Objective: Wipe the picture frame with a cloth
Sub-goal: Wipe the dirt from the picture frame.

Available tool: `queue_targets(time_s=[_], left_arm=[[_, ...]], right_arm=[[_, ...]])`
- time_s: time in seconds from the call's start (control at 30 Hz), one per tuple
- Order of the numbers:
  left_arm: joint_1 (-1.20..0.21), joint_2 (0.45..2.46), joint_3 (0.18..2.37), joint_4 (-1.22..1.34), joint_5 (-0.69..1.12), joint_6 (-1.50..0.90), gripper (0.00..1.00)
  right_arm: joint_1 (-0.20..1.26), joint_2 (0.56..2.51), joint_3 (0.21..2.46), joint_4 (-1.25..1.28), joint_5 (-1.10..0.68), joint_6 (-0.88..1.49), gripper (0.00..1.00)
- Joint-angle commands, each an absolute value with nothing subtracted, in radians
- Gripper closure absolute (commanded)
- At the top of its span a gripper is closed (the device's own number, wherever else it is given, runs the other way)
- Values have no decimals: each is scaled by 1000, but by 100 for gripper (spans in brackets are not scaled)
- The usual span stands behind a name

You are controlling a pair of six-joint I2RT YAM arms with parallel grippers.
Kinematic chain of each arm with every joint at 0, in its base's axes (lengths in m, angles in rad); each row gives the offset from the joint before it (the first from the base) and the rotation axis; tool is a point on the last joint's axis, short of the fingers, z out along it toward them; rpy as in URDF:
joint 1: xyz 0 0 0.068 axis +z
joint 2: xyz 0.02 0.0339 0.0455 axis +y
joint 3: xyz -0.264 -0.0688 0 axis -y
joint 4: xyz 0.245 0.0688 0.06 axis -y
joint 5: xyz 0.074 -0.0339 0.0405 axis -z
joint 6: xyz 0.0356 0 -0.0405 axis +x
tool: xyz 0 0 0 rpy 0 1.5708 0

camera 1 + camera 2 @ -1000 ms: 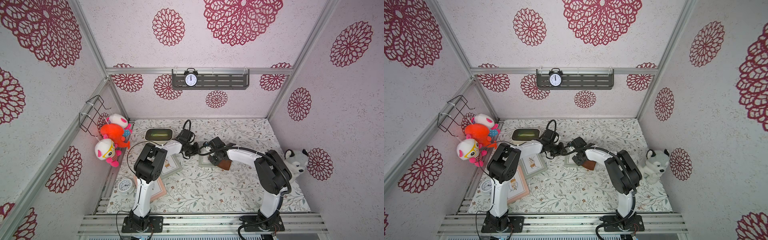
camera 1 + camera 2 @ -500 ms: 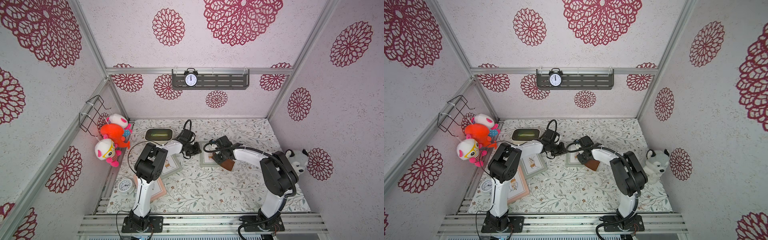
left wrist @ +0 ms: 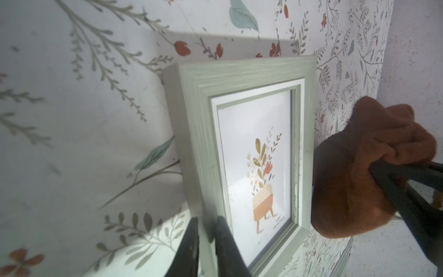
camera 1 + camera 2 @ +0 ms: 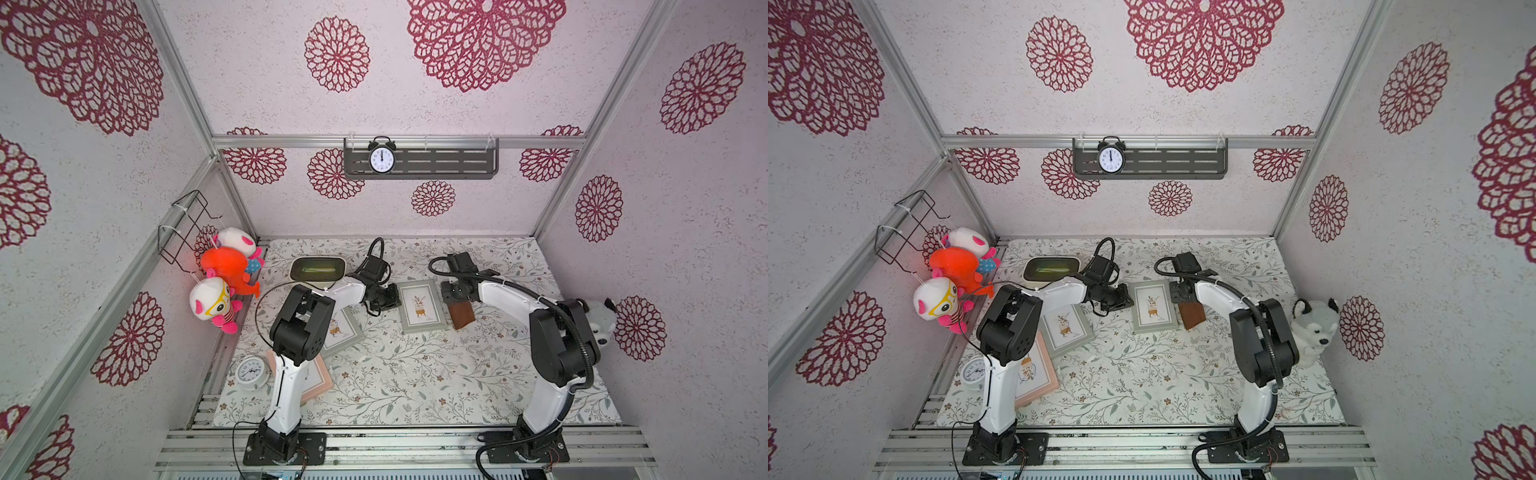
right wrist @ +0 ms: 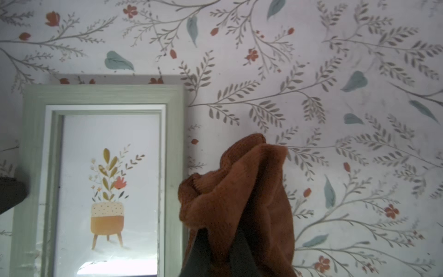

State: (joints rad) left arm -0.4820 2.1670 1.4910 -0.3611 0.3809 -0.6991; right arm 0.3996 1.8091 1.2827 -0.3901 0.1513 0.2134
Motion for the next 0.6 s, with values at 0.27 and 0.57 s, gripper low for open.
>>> queue_targets(time_s=[0.27, 0.57], left_arm=[[-473, 2121, 1434, -398, 466, -726, 66], [-494, 2116, 1392, -355, 468, -767, 67]], right_arm=[[467, 1711, 1214, -475, -84, 251, 100], [529, 1856, 1314, -564, -3, 254, 100]])
